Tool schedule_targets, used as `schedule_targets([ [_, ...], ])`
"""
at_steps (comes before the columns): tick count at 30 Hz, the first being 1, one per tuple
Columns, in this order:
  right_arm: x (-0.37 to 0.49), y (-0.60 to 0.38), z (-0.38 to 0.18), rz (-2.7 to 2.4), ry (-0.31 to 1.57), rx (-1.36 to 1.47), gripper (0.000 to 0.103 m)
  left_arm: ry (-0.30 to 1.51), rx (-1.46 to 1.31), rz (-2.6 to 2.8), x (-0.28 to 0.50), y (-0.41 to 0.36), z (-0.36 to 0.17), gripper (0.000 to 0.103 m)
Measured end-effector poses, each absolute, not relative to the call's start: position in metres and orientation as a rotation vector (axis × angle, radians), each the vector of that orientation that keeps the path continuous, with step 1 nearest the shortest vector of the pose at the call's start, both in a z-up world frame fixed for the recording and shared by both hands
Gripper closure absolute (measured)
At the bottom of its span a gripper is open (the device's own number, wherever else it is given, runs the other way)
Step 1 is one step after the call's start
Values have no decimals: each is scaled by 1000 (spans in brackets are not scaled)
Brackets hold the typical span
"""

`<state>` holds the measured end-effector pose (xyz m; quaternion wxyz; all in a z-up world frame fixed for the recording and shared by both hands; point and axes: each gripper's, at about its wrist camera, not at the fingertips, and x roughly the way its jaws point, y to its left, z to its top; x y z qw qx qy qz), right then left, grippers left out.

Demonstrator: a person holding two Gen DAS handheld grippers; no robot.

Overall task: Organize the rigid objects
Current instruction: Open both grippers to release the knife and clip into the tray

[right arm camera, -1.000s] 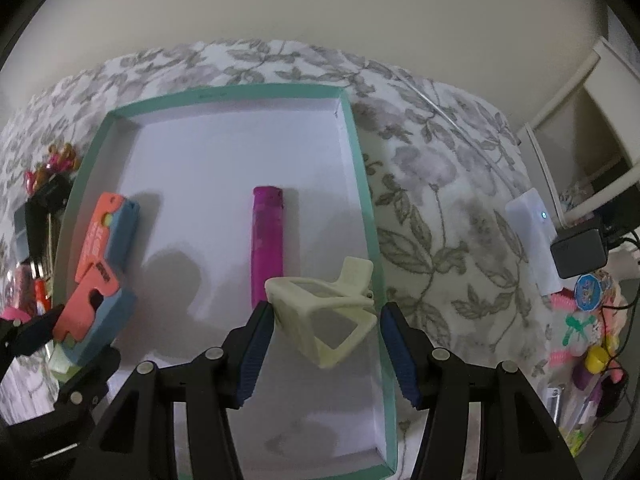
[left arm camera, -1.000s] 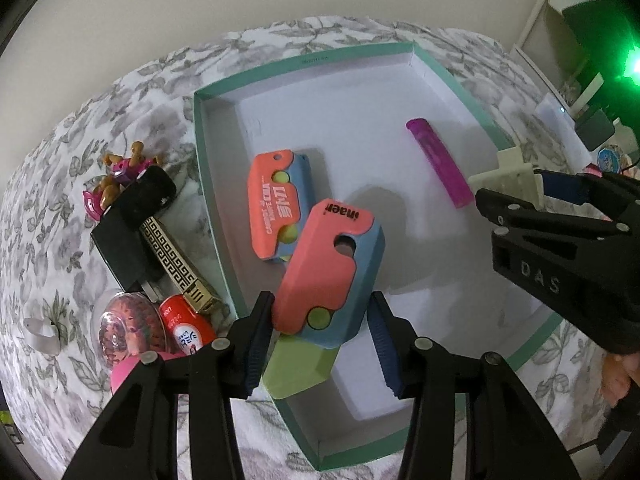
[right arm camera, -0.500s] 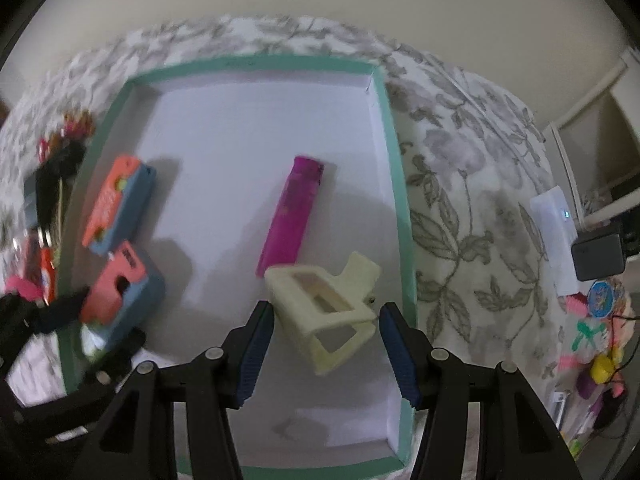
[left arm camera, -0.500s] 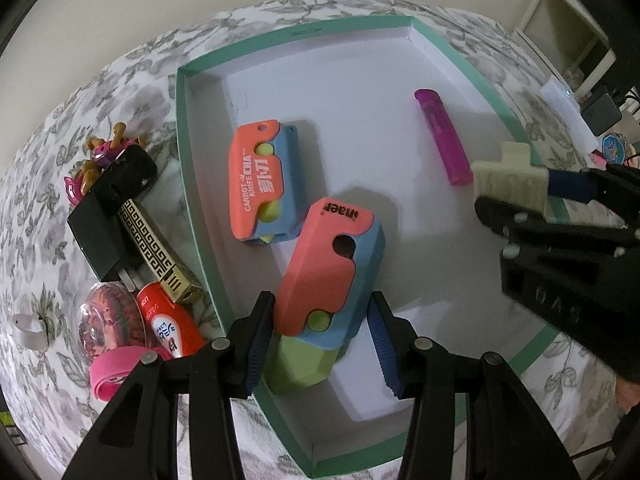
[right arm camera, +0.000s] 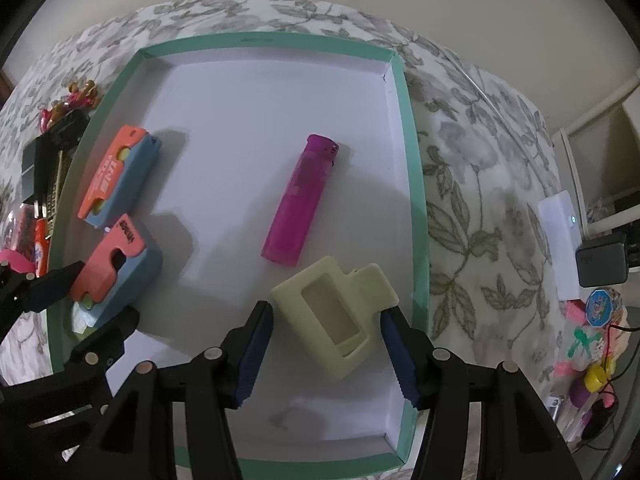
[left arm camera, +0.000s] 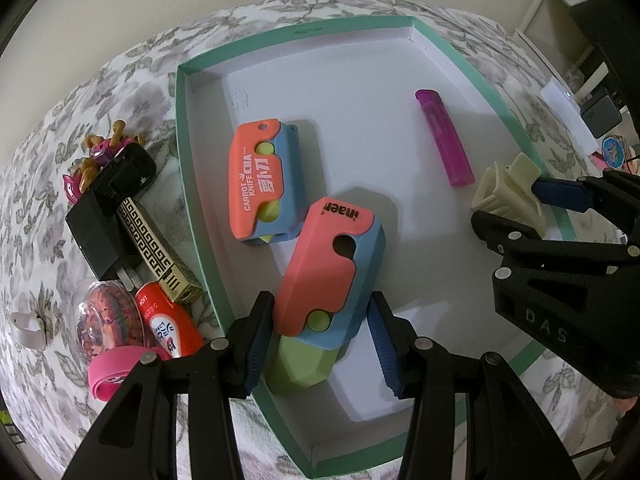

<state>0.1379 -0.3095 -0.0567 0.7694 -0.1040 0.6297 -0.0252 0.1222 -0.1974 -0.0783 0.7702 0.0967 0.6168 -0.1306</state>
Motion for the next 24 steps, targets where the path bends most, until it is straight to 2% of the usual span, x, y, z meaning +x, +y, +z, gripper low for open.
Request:
schedule_targets([
  [6,140,-306,-45,-43,1327,-237,43,1354,206,-280,126,-199,-76,52],
  [9,140,-305,-35,-48,1292,-230,39,1339,190,-282,128,-197,-67,45],
  [21,139,-306,10,-92,1147,-204,38,1241,39,-227,144,-161,-18,45],
  [24,138,-305,15,-81,1129,-196,35,1211,-2,-197,146,-150,-10,39],
])
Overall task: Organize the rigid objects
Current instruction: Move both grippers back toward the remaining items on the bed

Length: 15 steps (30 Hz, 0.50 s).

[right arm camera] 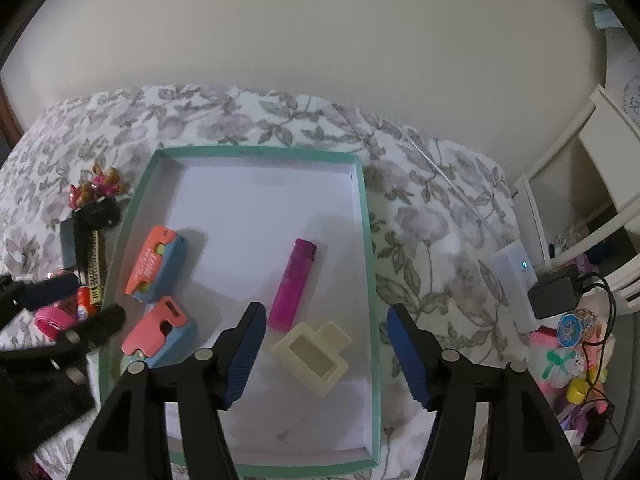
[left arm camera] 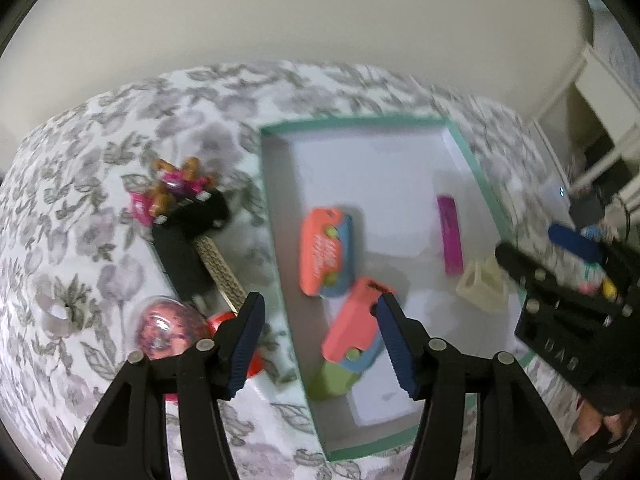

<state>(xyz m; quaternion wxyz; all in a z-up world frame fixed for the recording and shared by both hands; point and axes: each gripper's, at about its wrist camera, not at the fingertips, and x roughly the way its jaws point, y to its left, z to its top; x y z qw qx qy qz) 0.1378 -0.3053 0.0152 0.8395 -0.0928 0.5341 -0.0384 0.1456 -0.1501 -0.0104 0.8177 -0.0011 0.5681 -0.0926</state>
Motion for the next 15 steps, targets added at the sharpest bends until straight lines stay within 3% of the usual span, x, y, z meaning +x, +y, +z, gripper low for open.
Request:
schedule_targets([
  [2,139,-303,15,-69,1124,-197,33,1179,-43,-166,147,-139,-4,24],
  [5,139,-301,13,-65,1120,-203,26,1146,-76,-108,146,-128,1,23],
  [10,140,-298,11,-65,1098,-206,24,1124,-96,-55,150,-117,1,19],
  [12,140,-298,11,-62,1096,-201,15,1110,-112,-39,150,-113,1,17],
  [14,140,-296,11,-58,1089,-205,12,1105,-123,-34,150,-111,1,3],
  [15,140,-296,11,-55,1087,-207,12,1097,-130,-29,150,-109,1,3],
])
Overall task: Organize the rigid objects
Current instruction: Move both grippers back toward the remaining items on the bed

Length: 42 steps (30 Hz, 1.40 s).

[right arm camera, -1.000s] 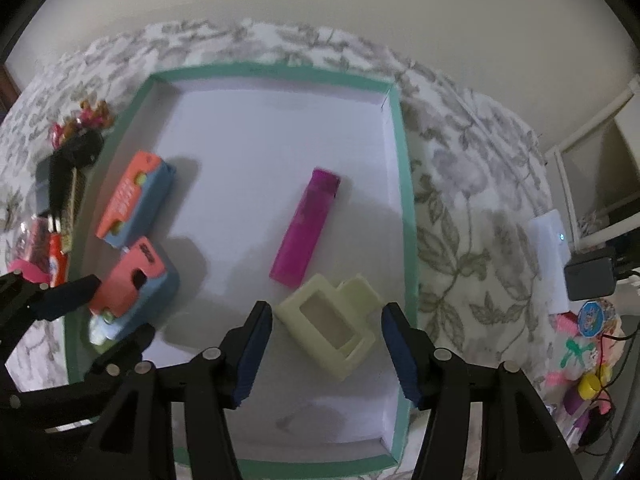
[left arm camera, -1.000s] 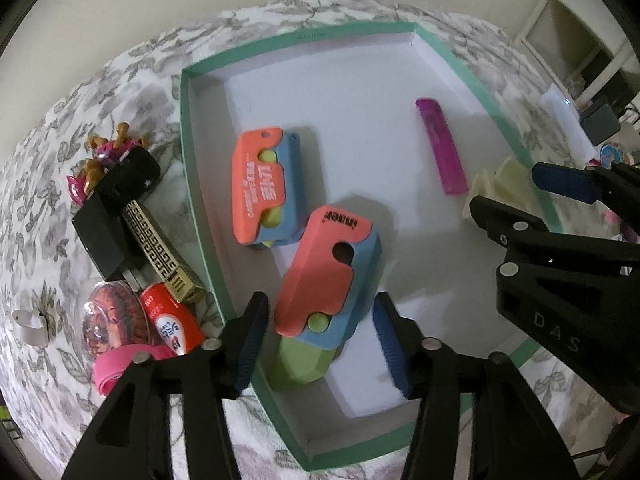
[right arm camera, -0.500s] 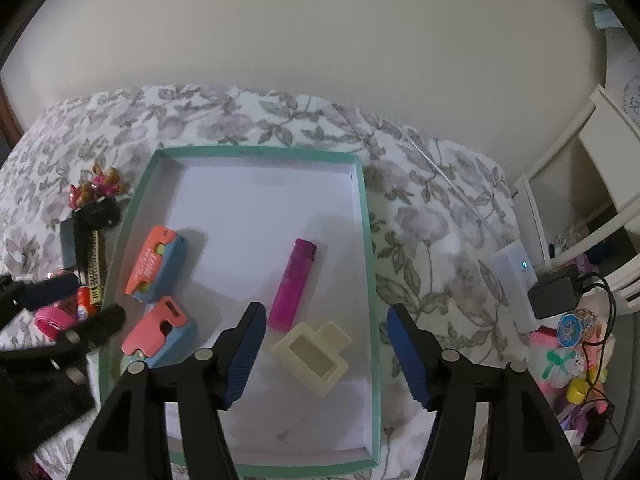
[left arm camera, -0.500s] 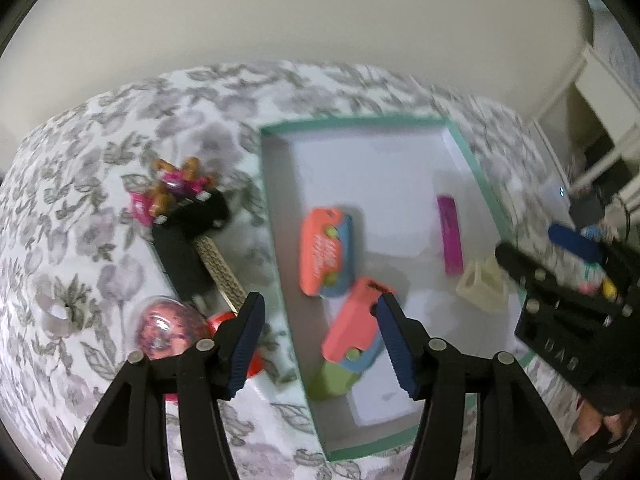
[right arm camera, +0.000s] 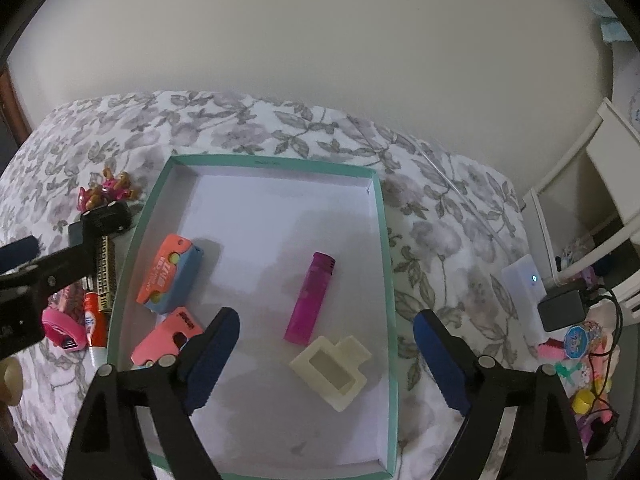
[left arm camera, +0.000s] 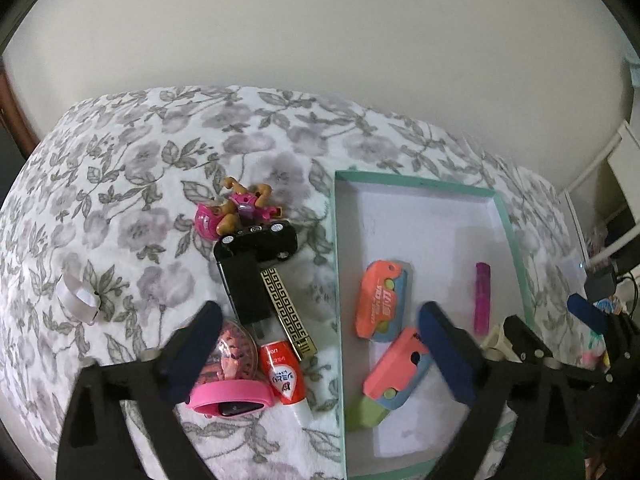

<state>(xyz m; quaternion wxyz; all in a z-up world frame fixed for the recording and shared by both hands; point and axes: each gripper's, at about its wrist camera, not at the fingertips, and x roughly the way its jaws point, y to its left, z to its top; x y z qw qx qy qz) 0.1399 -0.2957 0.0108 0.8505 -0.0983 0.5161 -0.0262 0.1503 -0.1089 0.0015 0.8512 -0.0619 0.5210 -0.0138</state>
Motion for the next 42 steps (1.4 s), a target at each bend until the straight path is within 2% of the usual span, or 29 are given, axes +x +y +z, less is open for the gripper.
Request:
schedule_targets([
  [6,141,-297,9,-51,1085,-192,12,1091,-169,-14,152,-103,0,3],
  [7,142,-297,8,-53,1085,-192,10,1090,-174,-10,153,-102,-1,3],
  [8,142,-297,7,-55,1086,-191,0,1087,-180,-6,153,-100,-1,3],
  [26,140,-273,9,-6,1053,-207,0,1042,-252,31,156,-69,7,3],
  [34,140,-244,16,33,1002,-160,0,1008,-366,145,150,18,21,3],
  [42,133,-188,23,174,958,-123,0,963,-356,362,130,106,30,3],
])
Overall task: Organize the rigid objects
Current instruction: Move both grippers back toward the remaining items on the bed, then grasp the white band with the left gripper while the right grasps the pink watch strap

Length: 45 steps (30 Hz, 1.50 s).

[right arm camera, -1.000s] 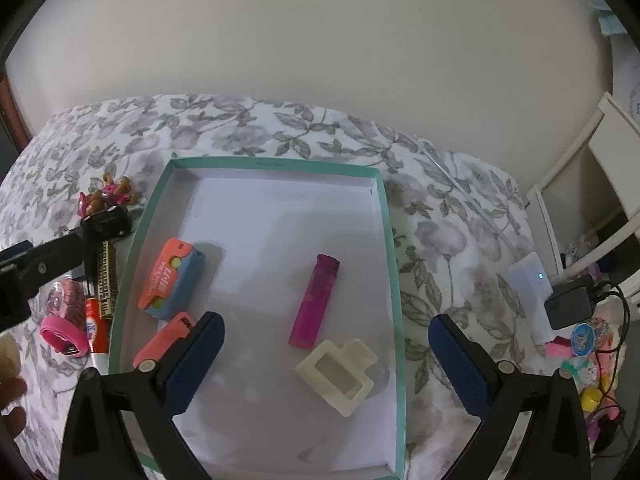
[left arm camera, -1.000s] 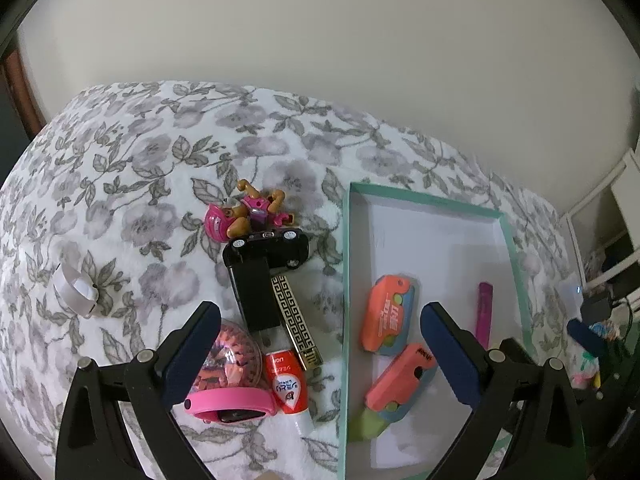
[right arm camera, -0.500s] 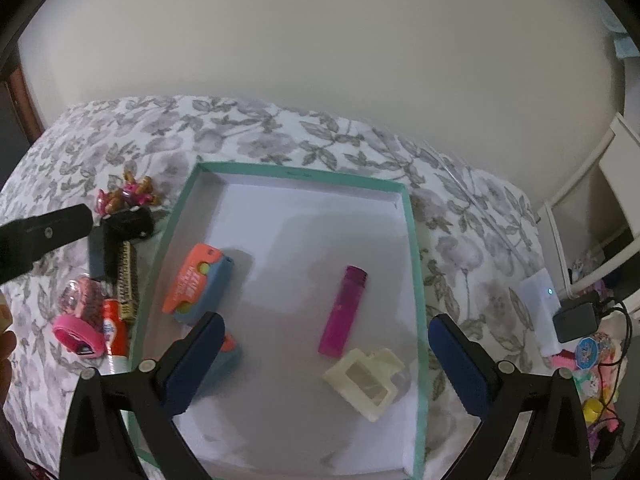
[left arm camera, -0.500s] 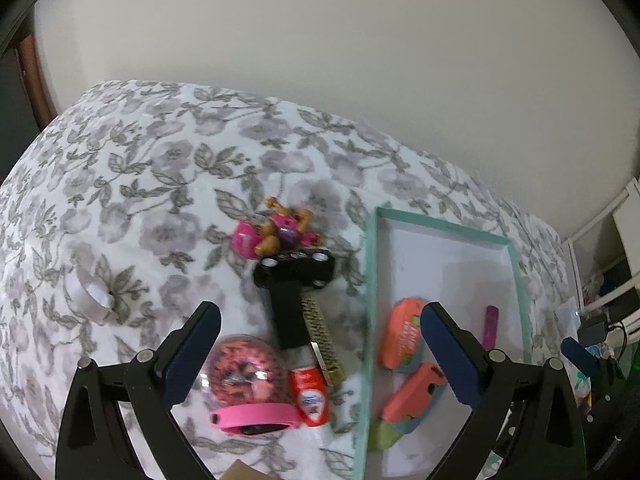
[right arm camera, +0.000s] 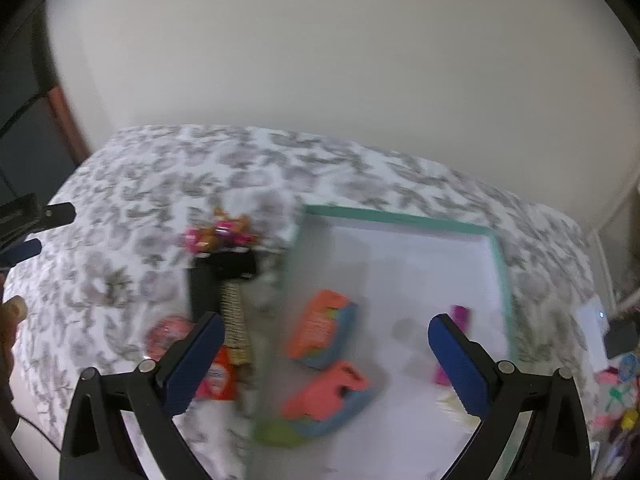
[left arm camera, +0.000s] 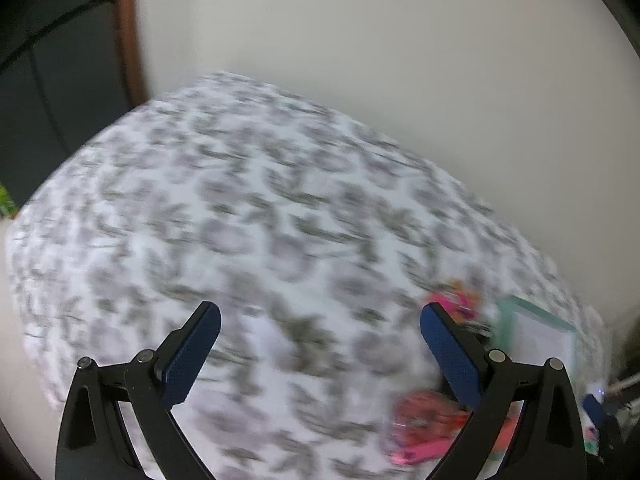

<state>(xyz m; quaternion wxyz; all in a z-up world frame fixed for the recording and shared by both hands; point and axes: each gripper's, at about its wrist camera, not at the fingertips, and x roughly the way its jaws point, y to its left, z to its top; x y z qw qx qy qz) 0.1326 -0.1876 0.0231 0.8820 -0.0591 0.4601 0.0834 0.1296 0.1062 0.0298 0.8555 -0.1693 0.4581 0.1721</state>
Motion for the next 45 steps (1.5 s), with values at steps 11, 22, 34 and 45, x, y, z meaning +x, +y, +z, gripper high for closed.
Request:
schedule_targets([
  [11,117,-105,-9,372,1044,-178,0,1035,-391,472,118,163,2,3],
  [22,113,-82,-37,414,1188,-226,10,1145,-469,422,123,152,-49,3],
  [34,105,-65,-52,458,1237,-304,26,1183,-437,341,139,127,-69,26],
  [45,102,-61,-59,479,1241,-317,37,1198,-483,346,141,132,-86,68],
])
